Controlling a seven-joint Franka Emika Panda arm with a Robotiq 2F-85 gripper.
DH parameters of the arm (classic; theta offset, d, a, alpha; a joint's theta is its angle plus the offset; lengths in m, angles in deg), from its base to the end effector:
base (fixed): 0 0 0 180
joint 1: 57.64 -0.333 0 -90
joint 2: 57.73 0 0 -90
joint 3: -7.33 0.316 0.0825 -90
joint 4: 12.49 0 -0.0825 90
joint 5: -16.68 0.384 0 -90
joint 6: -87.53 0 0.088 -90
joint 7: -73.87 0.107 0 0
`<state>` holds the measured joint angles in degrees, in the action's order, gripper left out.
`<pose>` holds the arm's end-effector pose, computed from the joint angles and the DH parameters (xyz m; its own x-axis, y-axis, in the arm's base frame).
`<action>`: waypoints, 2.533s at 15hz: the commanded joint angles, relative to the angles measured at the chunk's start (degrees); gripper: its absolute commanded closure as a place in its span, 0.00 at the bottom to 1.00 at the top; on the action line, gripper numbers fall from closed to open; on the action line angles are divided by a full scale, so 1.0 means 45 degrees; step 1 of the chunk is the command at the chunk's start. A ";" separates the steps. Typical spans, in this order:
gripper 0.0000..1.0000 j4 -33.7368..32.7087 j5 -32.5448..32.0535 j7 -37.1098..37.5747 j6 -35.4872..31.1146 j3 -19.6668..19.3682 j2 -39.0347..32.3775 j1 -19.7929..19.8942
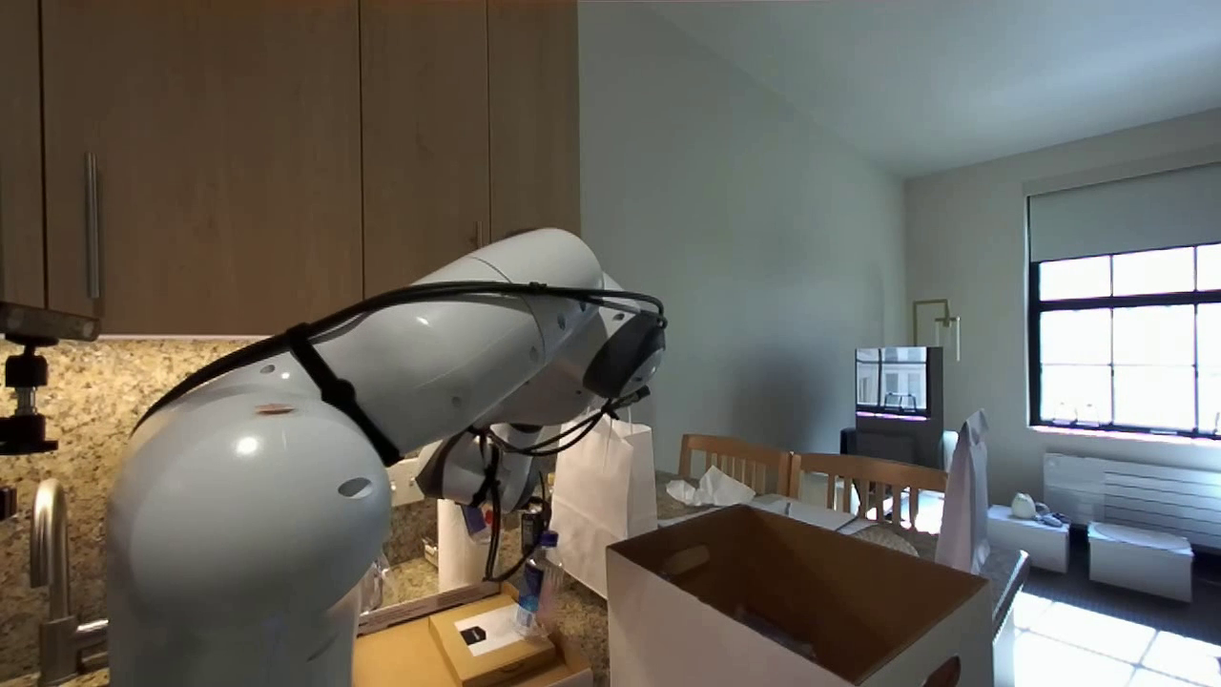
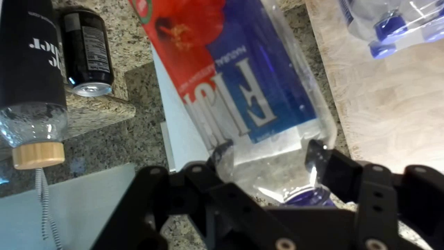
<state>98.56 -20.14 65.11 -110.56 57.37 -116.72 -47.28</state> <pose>0.5128 0.3989 0.2259 0.4032 0.3353 0.8515 0.8612 -0.4535 -0.2292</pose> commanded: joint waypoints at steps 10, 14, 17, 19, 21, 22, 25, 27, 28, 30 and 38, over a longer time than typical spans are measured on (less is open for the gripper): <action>0.66 0.1898 0.0019 -0.0119 0.0030 -0.0519 -0.1082 -0.0245; 0.11 0.1948 -0.0094 -0.0187 0.0030 -0.0346 -0.1169 0.0012; 0.00 0.1694 -0.0127 -0.0163 0.0021 -0.0135 -0.1226 0.0403; 0.00 0.1511 -0.0200 -0.0164 0.0020 0.0069 -0.1310 0.0795; 0.00 0.1396 -0.0229 -0.0162 0.0019 0.0231 -0.1303 0.1122; 0.00 0.1314 -0.0186 -0.0149 0.0019 0.0258 -0.1217 0.1219; 0.00 0.1290 -0.0106 -0.0096 0.0019 0.0358 -0.0893 0.1497; 0.00 0.1528 0.0342 0.0103 0.0019 -0.0102 0.0002 0.1152; 0.00 0.1749 0.0548 0.0208 0.0020 -0.0351 0.0482 0.0988; 0.00 0.2332 0.1470 0.0538 0.0376 -0.1338 0.2023 0.0210; 0.00 0.3175 0.4067 0.0486 0.3353 -0.3784 0.6788 -0.2656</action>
<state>109.86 -6.38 65.49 -102.32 44.14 -97.43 -54.47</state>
